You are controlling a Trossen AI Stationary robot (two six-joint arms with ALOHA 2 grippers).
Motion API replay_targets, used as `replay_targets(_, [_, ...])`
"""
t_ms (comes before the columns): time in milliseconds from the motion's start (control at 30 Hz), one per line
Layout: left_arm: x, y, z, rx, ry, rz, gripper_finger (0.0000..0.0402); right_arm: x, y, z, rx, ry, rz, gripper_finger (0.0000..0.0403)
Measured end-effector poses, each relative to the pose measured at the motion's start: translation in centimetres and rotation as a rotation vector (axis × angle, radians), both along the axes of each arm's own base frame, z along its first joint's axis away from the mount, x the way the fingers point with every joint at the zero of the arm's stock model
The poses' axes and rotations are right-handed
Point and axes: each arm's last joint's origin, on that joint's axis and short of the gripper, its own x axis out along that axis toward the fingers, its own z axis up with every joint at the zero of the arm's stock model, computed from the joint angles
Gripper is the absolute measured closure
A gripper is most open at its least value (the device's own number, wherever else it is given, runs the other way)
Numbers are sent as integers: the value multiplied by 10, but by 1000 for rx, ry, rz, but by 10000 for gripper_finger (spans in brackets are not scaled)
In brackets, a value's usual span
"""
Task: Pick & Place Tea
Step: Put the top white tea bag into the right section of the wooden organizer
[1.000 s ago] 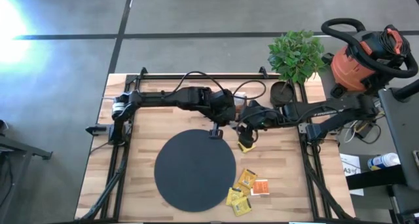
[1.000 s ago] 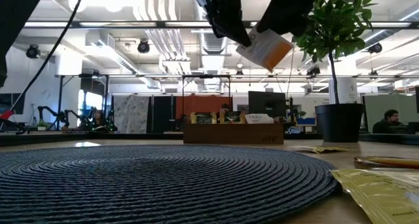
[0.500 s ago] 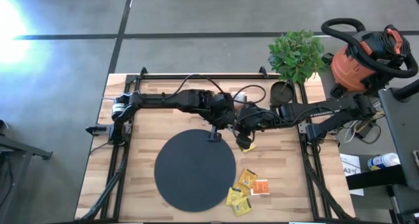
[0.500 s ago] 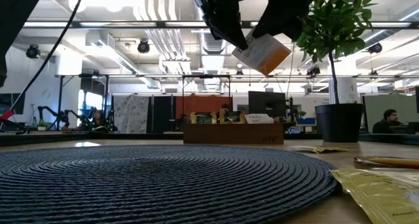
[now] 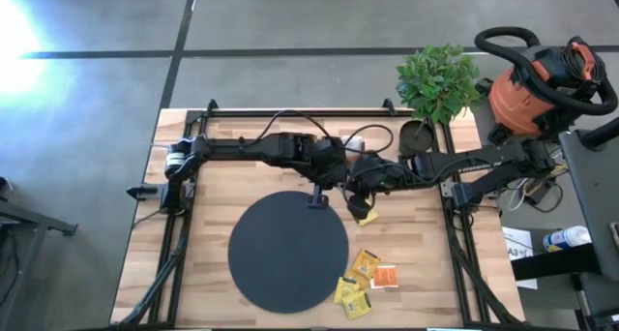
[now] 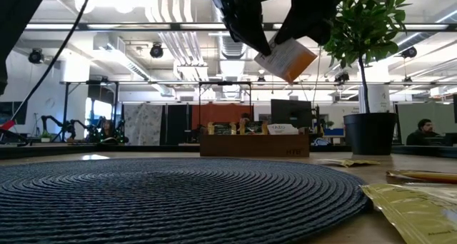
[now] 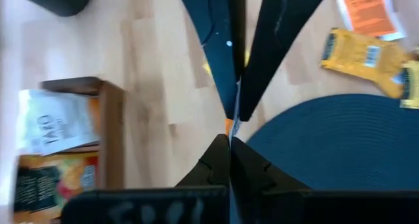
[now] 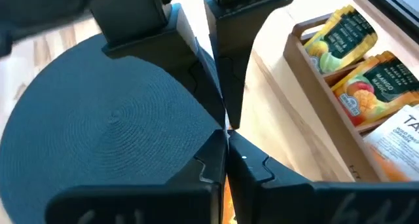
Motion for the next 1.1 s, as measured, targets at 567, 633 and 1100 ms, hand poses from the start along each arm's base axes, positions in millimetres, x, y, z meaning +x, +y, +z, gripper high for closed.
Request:
replay_targets(567, [-18,2,11,235,59,177,284,-5,-8,2,-100,-27,-265,394])
replay_targets(633, [-29,4,17,224,62,177,283,-8,-10,4,-113,-35,-286,394])
replay_targets(1100, [-147,3,19,43,-239,249,282,-8,-53,-9,-70,-63,-390,394])
